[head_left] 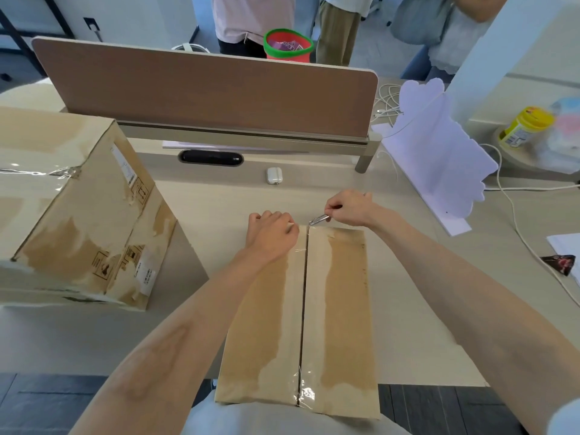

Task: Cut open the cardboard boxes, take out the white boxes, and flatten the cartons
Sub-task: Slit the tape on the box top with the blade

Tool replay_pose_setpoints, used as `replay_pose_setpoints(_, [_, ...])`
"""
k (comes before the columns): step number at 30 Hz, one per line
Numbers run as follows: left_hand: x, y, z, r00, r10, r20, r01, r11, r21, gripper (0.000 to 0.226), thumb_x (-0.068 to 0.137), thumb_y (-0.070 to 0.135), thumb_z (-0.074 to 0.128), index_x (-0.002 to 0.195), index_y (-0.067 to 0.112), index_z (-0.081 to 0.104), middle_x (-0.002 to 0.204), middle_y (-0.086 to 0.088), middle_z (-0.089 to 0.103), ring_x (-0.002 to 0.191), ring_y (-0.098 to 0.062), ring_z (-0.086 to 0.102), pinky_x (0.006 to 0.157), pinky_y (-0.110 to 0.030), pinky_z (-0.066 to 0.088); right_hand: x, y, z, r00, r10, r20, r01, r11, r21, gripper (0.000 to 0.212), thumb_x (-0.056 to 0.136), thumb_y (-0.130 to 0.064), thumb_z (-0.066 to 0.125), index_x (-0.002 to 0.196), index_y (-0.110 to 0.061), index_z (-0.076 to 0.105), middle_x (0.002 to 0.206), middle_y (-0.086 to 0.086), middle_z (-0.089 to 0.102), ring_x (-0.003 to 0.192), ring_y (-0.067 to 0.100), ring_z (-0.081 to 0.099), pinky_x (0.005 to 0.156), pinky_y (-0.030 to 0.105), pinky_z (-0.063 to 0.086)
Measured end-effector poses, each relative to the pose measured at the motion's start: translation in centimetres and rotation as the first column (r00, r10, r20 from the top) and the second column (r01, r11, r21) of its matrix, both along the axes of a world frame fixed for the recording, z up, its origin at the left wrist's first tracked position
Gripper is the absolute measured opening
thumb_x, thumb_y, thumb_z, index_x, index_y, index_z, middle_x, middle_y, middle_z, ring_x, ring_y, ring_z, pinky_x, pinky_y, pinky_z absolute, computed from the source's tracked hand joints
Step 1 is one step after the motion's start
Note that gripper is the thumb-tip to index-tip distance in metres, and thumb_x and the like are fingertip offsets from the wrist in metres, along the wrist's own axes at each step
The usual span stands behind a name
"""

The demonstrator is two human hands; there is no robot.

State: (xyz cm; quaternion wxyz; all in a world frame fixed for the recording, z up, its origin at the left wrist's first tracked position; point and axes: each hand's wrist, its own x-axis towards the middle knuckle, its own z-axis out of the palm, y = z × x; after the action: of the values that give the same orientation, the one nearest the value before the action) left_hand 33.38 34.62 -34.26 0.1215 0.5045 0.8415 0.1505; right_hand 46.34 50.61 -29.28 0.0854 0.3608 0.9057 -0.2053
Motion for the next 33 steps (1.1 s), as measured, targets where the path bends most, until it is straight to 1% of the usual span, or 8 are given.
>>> replay_pose_setpoints(4, [-0.2, -0.1, -0.4, 0.999, -0.013, -0.042, 0.013, 1.000, 0.009, 0.031, 0.097, 0.037, 0.036, 0.105, 0.026, 0.064, 0.107, 0.008, 0.063, 0.104, -0.014, 0.050, 0.096, -0.034, 0.022, -0.8, 0.7, 0.8, 0.991, 0.058, 0.119, -0.051, 0.997, -0.060, 0.024, 0.086, -0.019, 0.048, 0.077, -0.026, 0.068, 0.072, -0.008, 0.056, 0.088, 0.018, 0.050, 0.089, 0.039, 0.031])
replay_pose_setpoints(12, [-0.9, 0.2, -0.6, 0.994, -0.049, -0.102, 0.051, 0.999, 0.014, 0.034, 0.098, 0.040, 0.035, 0.110, 0.025, 0.063, 0.112, 0.007, 0.064, 0.107, -0.015, 0.052, 0.098, -0.034, 0.025, -2.5, 2.2, 2.1, 0.942, 0.200, 0.269, -0.206, 0.979, -0.007, 0.026, 0.084, -0.019, 0.051, 0.062, -0.027, 0.063, 0.080, -0.006, 0.063, 0.088, 0.019, 0.055, 0.084, 0.039, 0.039])
replay_pose_setpoints(19, [-2.2, 0.9, -0.6, 0.992, -0.061, -0.110, 0.062, 0.998, -0.001, 0.035, 0.099, 0.041, 0.033, 0.110, 0.025, 0.062, 0.113, 0.007, 0.064, 0.107, -0.016, 0.051, 0.097, -0.034, 0.025, -2.3, 2.8, 2.0, 0.947, 0.214, 0.239, -0.231, 0.972, 0.043, 0.025, 0.083, -0.016, 0.047, 0.065, -0.027, 0.061, 0.084, -0.007, 0.063, 0.091, 0.018, 0.049, 0.081, 0.038, 0.033])
replay_pose_setpoints(23, [-3.5, 1.4, -0.3, 0.993, -0.058, -0.099, 0.058, 0.998, -0.006, 0.036, 0.099, 0.041, 0.032, 0.113, 0.024, 0.060, 0.115, 0.006, 0.063, 0.110, -0.015, 0.050, 0.103, -0.034, 0.023, -1.9, 3.6, 2.1, 0.968, 0.179, 0.176, -0.215, 0.953, 0.211, 0.021, 0.078, -0.010, 0.045, 0.061, -0.021, 0.052, 0.078, -0.004, 0.062, 0.092, 0.022, 0.044, 0.078, 0.037, 0.027])
replay_pose_setpoints(25, [-4.4, 1.4, -0.1, 0.994, -0.045, -0.100, 0.045, 0.999, 0.003, 0.036, 0.100, 0.042, 0.032, 0.116, 0.022, 0.058, 0.120, 0.005, 0.060, 0.117, -0.016, 0.049, 0.111, -0.036, 0.018, -1.1, 4.3, 1.9, 0.986, 0.123, 0.116, -0.152, 0.947, 0.282, 0.020, 0.082, -0.012, 0.045, 0.070, -0.023, 0.056, 0.075, -0.007, 0.057, 0.095, 0.021, 0.042, 0.079, 0.038, 0.026])
replay_pose_setpoints(28, [-5.2, 1.4, 0.0, 0.993, -0.031, -0.110, 0.030, 0.999, -0.010, 0.046, 0.100, 0.046, 0.032, 0.132, 0.018, 0.048, 0.137, 0.002, 0.049, 0.133, -0.016, 0.037, 0.120, -0.042, 0.005, 0.1, 4.6, 0.7, 0.988, -0.113, -0.105, 0.135, 0.965, 0.226, 0.023, 0.090, -0.015, 0.044, 0.081, -0.023, 0.064, 0.081, -0.005, 0.060, 0.092, 0.023, 0.046, 0.080, 0.039, 0.025])
replay_pose_setpoints(31, [-4.6, 1.1, 0.6, 0.997, -0.008, -0.072, 0.002, 0.996, -0.088, 0.069, 0.095, 0.061, 0.030, 0.147, 0.016, 0.032, 0.158, -0.004, 0.024, 0.147, -0.019, 0.011, 0.120, -0.048, -0.006, 2.0, 3.8, -1.9, 0.899, -0.396, -0.189, 0.417, 0.904, 0.091, 0.023, 0.093, -0.018, 0.043, 0.077, -0.022, 0.060, 0.089, -0.001, 0.061, 0.092, 0.029, 0.055, 0.082, 0.039, 0.036])
replay_pose_setpoints(33, [-4.1, 1.0, 1.1, 0.999, 0.005, -0.037, -0.011, 0.986, -0.168, 0.090, 0.086, 0.077, 0.028, 0.152, 0.017, 0.020, 0.162, -0.003, 0.010, 0.150, -0.019, -0.002, 0.118, -0.052, -0.011, 3.9, 2.9, -4.0, 0.811, -0.564, -0.155, 0.568, 0.823, -0.019, 0.023, 0.095, -0.024, 0.044, 0.090, -0.023, 0.066, 0.098, 0.004, 0.064, 0.100, 0.031, 0.058, 0.090, 0.041, 0.044])
